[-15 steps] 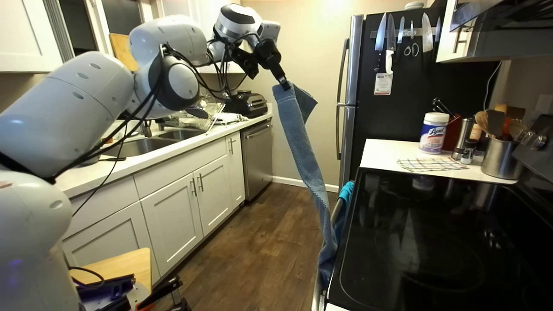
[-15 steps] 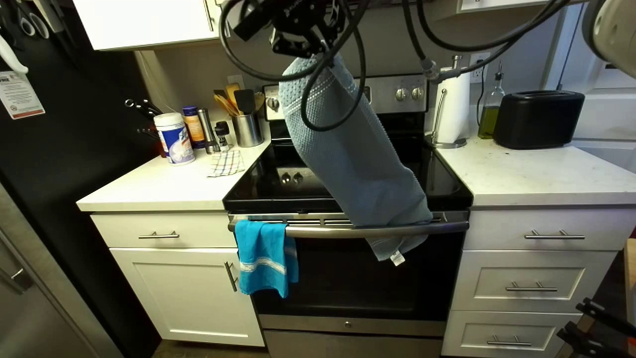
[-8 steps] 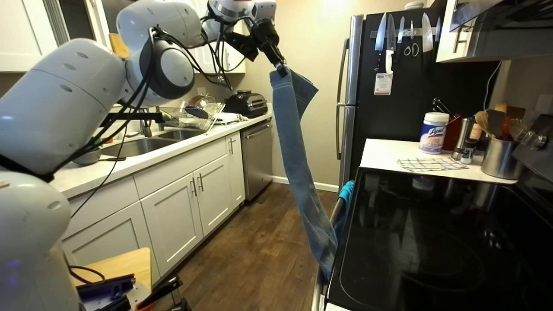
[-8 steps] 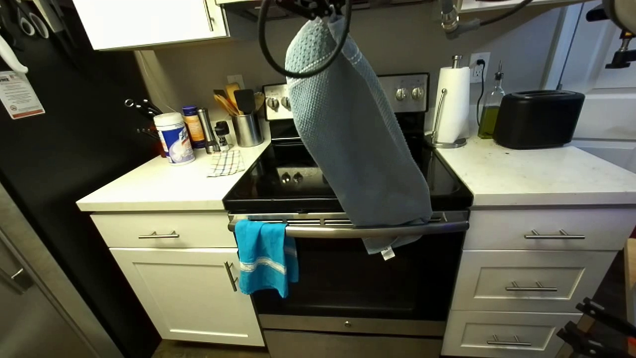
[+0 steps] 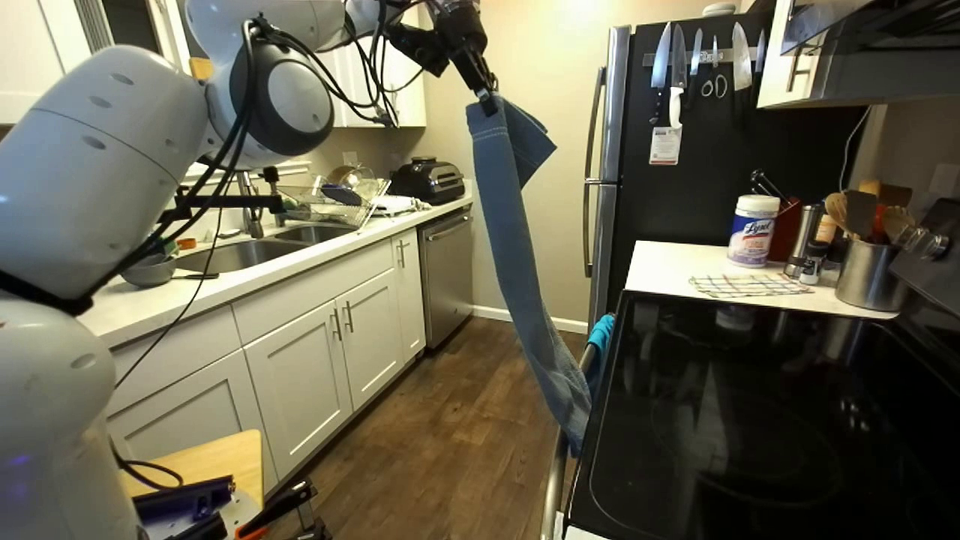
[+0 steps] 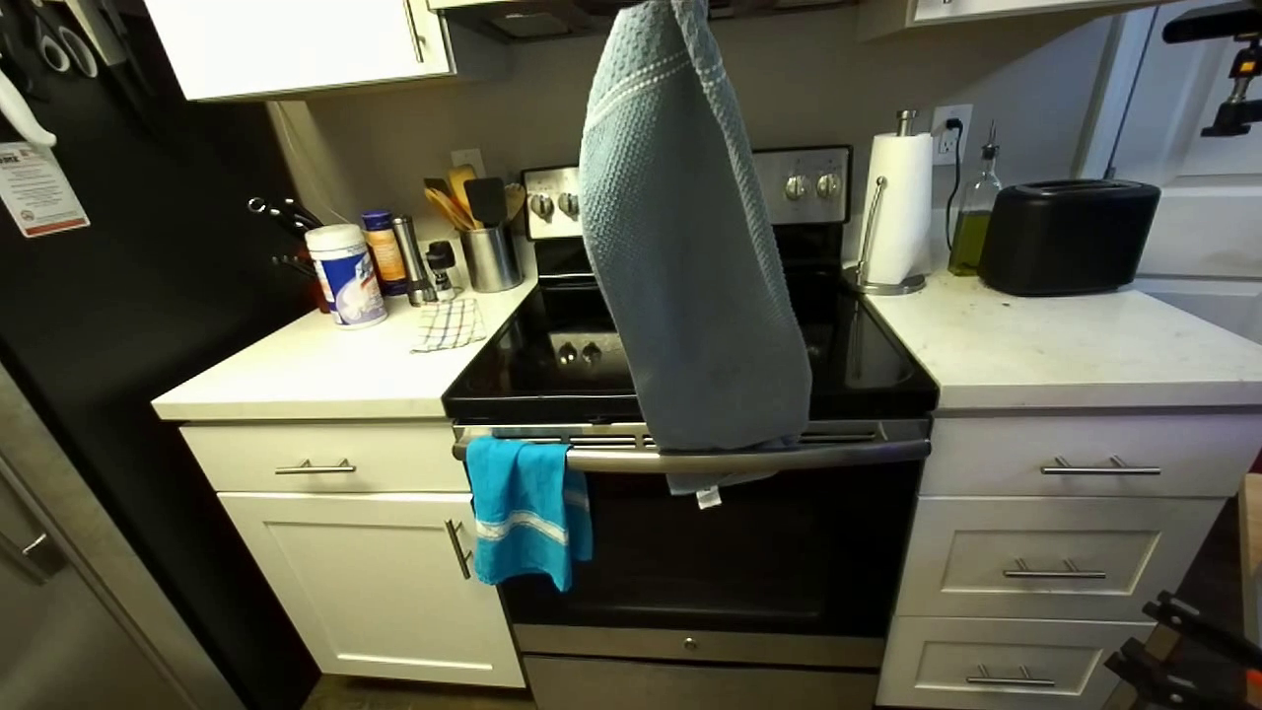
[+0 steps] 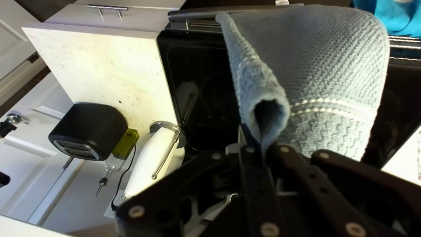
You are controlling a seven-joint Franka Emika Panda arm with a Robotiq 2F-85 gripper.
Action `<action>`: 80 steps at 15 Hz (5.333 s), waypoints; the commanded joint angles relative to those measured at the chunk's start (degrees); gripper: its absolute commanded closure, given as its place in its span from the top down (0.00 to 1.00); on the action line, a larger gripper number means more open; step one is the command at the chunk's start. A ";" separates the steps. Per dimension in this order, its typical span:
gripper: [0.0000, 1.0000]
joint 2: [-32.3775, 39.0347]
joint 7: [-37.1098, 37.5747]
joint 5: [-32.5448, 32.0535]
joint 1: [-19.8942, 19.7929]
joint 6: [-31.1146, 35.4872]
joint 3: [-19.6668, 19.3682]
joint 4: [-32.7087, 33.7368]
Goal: Hang the light blue towel on the handle of the oven.
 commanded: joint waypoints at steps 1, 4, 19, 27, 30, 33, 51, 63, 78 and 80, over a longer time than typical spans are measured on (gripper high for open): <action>0.01 -1.67 2.60 3.97 -2.86 -0.45 2.54 0.00; 0.01 -0.51 4.13 6.23 -5.03 -1.17 3.97 -0.02; 0.01 3.19 19.19 18.19 -17.56 5.45 9.80 -0.44; 0.01 4.12 -6.63 15.84 -21.11 4.75 9.81 -1.98; 0.01 5.32 -14.19 14.94 -21.73 5.25 8.84 -1.87; 0.01 6.67 -19.76 14.60 -22.41 6.13 7.97 -1.54; 0.01 15.55 -33.18 5.90 -17.05 11.18 2.09 -0.92; 0.01 23.22 -36.22 0.29 1.72 13.96 0.22 -0.79; 0.01 42.44 -38.23 1.66 8.59 6.57 1.28 -4.09; 0.01 43.18 -39.17 1.24 8.85 5.94 1.42 -4.89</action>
